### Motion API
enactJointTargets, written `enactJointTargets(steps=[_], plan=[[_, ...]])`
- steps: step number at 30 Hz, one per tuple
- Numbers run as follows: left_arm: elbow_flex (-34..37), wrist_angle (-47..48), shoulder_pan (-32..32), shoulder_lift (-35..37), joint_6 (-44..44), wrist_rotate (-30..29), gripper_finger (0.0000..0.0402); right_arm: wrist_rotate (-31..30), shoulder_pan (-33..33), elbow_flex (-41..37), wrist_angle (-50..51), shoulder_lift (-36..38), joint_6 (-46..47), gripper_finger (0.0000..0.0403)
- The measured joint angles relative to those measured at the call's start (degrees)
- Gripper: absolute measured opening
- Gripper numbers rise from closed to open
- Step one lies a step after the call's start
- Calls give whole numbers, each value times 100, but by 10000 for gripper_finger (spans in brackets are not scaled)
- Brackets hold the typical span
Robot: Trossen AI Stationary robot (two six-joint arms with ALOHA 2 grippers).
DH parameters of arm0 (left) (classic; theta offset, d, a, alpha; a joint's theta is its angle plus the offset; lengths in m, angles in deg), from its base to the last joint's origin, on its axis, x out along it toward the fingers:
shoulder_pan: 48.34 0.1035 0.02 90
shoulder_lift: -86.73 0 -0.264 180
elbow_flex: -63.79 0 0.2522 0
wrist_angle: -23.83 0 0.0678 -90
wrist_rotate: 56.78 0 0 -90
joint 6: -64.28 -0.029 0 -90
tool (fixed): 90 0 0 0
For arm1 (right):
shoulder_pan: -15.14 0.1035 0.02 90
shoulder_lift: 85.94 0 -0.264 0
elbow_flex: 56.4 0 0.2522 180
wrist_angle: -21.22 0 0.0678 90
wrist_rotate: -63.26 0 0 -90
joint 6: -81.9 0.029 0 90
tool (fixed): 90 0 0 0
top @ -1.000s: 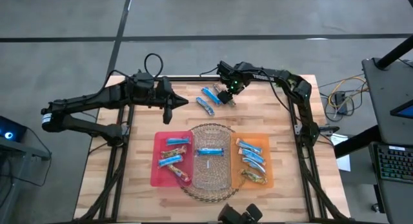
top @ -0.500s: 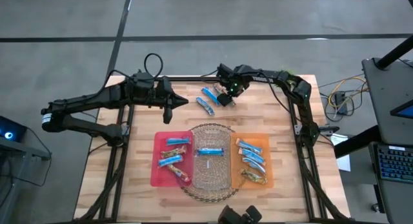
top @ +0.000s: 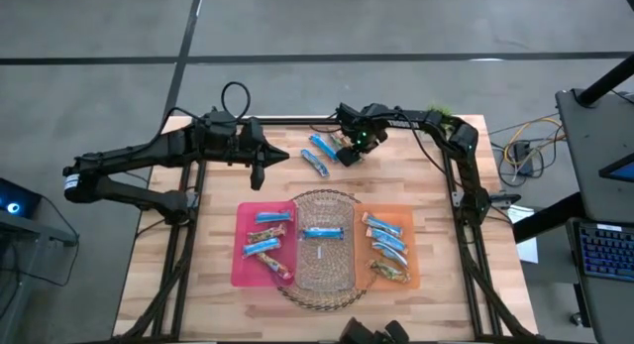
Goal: Pick and place Granola Bars by type
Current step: Put the yellow granola bar into the orange bin
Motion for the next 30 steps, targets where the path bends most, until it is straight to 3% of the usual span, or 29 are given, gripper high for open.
enactJointTargets(steps=[20,30], plan=[[0,2,0,0,103,2,0,-304,0,-10,-100,0,140,216],[0,2,0,0,99,2,0,-330,-6,-111,-107,13,38,118]])
